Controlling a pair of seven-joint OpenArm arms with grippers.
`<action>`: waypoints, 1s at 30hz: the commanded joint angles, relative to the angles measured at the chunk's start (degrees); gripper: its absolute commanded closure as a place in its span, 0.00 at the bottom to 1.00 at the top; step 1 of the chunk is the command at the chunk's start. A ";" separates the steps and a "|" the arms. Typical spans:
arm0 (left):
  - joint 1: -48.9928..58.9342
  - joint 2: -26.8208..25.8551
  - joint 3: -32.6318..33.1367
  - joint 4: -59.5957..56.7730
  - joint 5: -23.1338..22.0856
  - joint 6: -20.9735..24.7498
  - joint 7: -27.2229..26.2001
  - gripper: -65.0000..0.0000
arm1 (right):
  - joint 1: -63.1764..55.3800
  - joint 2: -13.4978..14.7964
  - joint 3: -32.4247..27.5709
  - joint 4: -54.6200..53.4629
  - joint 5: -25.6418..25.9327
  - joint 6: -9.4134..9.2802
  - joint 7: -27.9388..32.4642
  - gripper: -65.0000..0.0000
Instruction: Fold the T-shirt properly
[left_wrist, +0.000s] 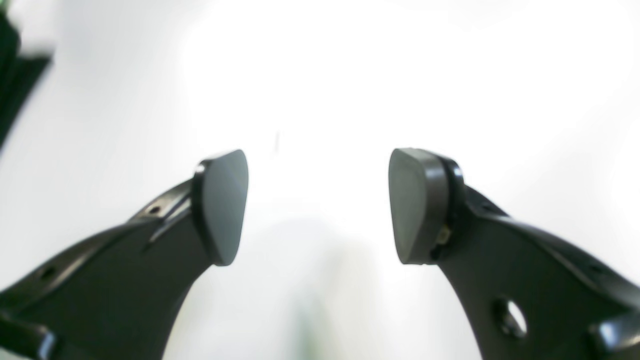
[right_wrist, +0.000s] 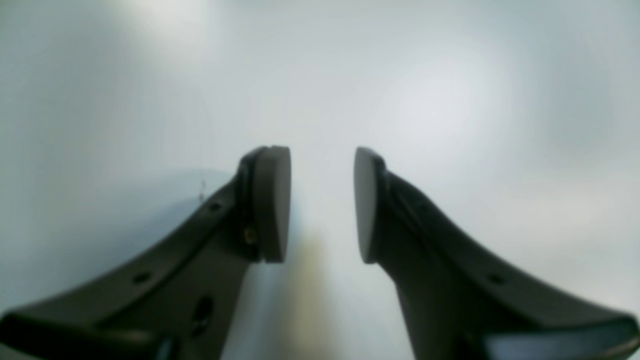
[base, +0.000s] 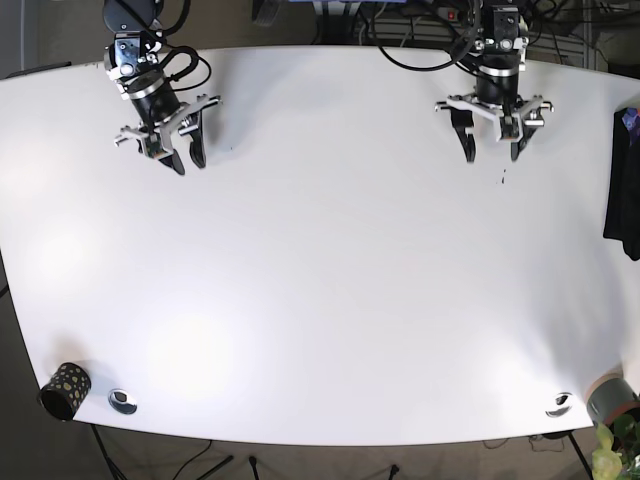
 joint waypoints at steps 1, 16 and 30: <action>3.86 1.39 -0.33 3.63 0.06 0.45 -1.81 0.38 | -2.28 0.22 -0.10 2.70 1.74 0.68 2.25 0.70; 34.37 8.34 1.08 12.07 -0.29 0.45 -1.81 0.38 | -29.88 -2.85 3.24 15.09 2.00 0.94 2.17 0.69; 35.60 8.25 1.96 -6.40 -0.37 0.45 -1.81 0.38 | -37.27 -0.13 -0.19 -0.82 2.00 0.94 2.52 0.70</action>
